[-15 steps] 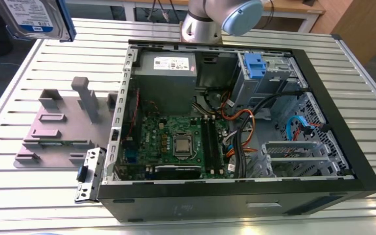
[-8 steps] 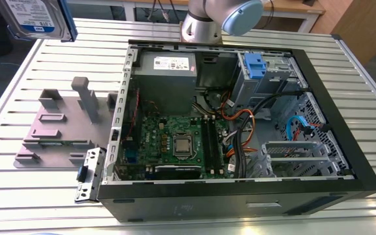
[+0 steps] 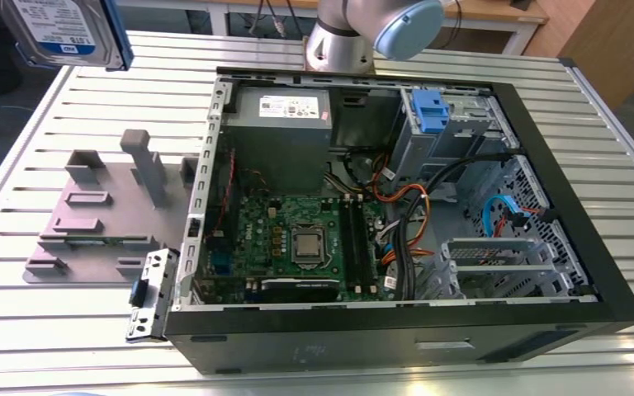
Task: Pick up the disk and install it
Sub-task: 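Pick up the disk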
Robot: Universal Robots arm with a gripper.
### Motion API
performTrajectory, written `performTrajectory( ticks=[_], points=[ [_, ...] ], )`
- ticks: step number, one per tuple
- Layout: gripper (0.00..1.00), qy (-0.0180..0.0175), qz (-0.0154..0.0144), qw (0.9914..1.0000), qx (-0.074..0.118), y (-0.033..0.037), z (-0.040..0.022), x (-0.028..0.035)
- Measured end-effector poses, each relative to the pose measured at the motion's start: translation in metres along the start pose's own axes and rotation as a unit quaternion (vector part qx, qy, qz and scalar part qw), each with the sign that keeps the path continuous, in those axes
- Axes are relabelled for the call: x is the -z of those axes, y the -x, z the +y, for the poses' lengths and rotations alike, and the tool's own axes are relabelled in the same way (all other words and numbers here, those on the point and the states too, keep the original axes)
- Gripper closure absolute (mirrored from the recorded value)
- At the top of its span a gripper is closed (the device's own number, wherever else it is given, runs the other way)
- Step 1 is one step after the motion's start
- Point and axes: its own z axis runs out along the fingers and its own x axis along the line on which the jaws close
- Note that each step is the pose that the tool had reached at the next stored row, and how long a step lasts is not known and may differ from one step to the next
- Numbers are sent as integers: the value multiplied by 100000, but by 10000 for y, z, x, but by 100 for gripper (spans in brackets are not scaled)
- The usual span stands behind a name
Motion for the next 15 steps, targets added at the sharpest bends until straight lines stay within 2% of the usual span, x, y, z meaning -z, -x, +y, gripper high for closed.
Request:
performTrajectory(
  ticks=[15],
  points=[
    [64, 3, -1, 100000, 0, 2, -67, 0]
  ],
)
